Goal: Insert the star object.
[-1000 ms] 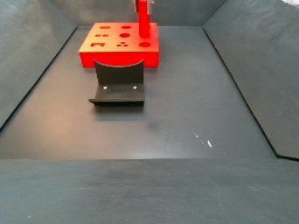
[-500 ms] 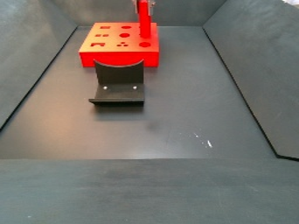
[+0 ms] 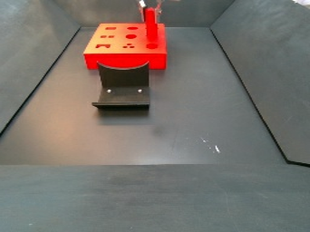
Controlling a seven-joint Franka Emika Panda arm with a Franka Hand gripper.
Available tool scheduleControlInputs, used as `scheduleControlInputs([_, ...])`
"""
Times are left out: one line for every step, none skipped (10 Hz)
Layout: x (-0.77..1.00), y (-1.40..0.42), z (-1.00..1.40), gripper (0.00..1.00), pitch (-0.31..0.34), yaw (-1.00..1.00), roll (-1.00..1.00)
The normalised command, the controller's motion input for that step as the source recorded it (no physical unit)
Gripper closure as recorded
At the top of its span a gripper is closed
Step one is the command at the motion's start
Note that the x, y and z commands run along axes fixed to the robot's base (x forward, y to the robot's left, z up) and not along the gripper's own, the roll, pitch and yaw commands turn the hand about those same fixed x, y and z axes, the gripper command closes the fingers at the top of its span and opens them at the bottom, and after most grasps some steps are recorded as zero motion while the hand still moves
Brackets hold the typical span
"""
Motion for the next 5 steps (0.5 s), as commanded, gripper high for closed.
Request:
scheduleControlInputs([0.14, -0.02, -0.47, 1.0, 0.019, -0.09, 0.17])
scheduleControlInputs([0.05, 0.0, -0.41, 1.0, -0.001, -0.06, 0.06])
scheduleControlInputs([0.03, 0.0, -0.43, 1.0, -0.073, -0.04, 0.03])
scheduleControlInputs([0.01, 0.0, -0.53, 1.0, -0.109, -0.04, 0.04])
scheduleControlInputs([0.0, 0.0, -0.61, 1.0, -0.114, -0.06, 0.08])
